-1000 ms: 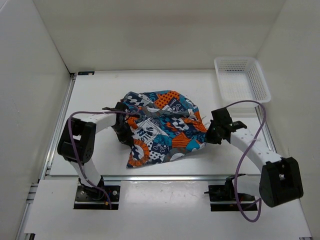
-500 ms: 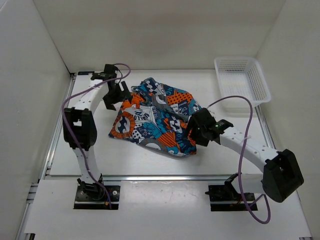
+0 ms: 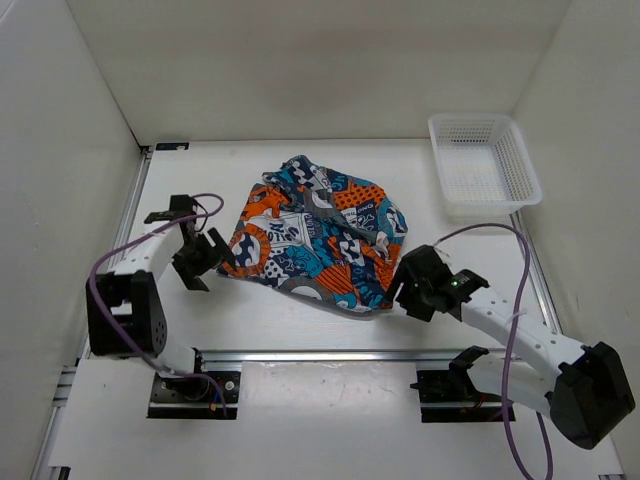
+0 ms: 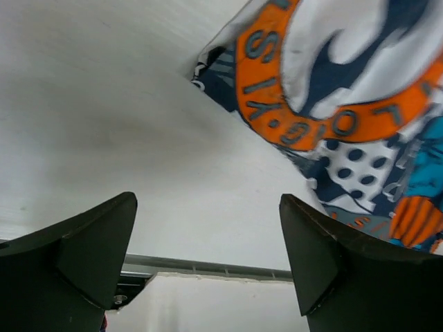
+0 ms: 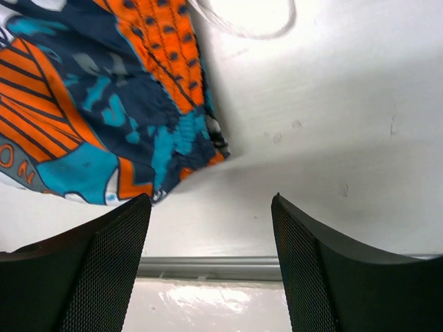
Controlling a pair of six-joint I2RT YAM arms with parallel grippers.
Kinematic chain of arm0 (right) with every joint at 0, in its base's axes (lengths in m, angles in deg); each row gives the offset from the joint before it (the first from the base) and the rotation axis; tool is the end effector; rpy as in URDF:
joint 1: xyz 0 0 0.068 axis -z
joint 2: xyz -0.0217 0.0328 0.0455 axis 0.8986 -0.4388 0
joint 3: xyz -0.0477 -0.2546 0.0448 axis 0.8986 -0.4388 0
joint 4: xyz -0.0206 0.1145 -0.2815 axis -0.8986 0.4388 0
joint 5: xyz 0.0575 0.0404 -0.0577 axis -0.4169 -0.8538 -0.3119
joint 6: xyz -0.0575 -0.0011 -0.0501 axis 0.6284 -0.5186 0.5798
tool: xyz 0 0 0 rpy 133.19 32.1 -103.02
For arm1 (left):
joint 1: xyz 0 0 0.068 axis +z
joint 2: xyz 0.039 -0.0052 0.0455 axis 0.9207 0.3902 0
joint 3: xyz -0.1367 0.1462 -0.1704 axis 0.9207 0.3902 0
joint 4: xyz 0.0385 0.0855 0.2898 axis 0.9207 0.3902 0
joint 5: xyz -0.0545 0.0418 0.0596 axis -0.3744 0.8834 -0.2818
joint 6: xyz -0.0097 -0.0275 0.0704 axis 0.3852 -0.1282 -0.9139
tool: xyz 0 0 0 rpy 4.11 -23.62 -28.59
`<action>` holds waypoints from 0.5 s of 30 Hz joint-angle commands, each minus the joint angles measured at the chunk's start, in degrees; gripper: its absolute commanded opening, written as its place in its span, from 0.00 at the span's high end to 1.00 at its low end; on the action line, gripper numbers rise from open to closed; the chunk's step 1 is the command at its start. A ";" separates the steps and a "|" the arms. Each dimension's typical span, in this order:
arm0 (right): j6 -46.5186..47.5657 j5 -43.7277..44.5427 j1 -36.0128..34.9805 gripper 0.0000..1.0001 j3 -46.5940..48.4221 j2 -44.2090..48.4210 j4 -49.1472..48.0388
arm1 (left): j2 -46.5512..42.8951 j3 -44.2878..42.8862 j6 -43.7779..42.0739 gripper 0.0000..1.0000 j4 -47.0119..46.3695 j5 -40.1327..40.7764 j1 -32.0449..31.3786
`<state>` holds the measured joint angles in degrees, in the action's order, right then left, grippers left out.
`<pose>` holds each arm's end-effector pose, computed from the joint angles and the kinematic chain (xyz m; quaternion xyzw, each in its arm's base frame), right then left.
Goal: Fold and stack the shorts
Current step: Flatten the shorts out
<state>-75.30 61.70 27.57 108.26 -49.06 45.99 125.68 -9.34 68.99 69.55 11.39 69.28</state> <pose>0.2089 0.1408 0.1503 0.1939 0.9400 0.1428 0.2416 0.3044 0.0048 0.1582 -0.2901 0.9511 -0.0768 0.0738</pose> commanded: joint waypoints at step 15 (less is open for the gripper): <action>-10.57 -10.44 0.37 0.21 -8.48 2.03 -12.51 | 21.11 -7.70 2.20 0.90 -11.11 -5.25 -1.36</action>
<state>-84.11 53.70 27.83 100.52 -44.25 40.13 146.68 -15.50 71.26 60.16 6.54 68.34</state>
